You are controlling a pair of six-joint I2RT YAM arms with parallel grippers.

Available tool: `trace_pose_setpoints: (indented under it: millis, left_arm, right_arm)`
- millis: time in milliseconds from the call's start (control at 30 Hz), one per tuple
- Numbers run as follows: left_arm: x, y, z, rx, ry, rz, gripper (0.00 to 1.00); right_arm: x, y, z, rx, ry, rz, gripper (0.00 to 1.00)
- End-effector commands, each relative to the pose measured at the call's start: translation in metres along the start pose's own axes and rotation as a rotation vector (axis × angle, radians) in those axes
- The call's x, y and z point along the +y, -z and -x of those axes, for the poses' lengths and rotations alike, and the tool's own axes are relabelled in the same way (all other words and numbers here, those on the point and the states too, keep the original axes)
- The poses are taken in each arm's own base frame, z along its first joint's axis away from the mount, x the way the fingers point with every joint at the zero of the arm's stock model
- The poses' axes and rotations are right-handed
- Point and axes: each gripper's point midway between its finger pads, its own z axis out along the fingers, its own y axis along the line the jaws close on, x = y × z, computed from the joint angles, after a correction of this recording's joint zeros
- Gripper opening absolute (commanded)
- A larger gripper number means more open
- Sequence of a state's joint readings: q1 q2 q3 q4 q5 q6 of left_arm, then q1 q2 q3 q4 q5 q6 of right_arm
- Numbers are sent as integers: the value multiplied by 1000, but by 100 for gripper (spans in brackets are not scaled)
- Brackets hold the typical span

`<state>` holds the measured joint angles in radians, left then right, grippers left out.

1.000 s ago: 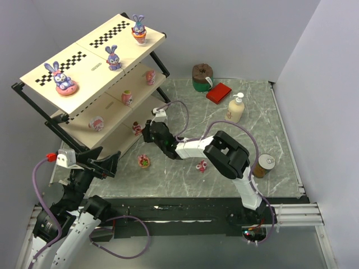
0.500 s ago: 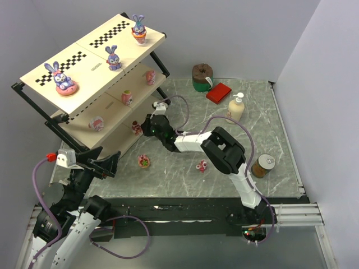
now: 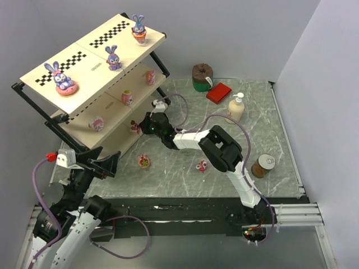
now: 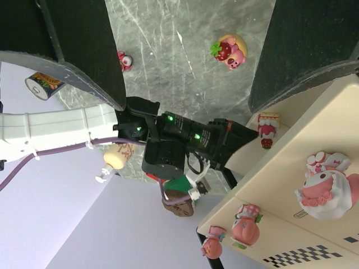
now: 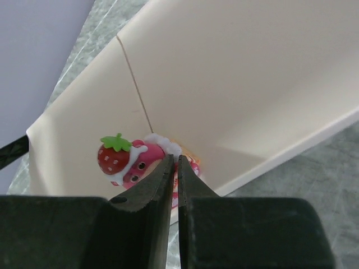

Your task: Place and organize the plastic toys onto the shelf

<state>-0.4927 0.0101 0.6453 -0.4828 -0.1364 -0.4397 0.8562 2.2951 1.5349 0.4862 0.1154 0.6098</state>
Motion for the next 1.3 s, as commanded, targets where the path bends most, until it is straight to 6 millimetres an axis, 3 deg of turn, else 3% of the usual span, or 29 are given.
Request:
trace_pose_setpoints:
  millis: [0,300,667,1267]
  left_arm:
    - [-7,12,20,-88,14,-35,96]
    - [-6,12,21,-92,14,-32,97]
    - [-5,13,21,-96,16,-29,97]
    - [-4,13,20,-96,16,-25,96]
  right_arm:
    - [-4,17,18,-46,-34,-40,13]
    - [3,26,16,-52,-31,-38,11]
    - [29,24,7,-41,3,44,7]
    - [45,21,0,-32,38,87,4]
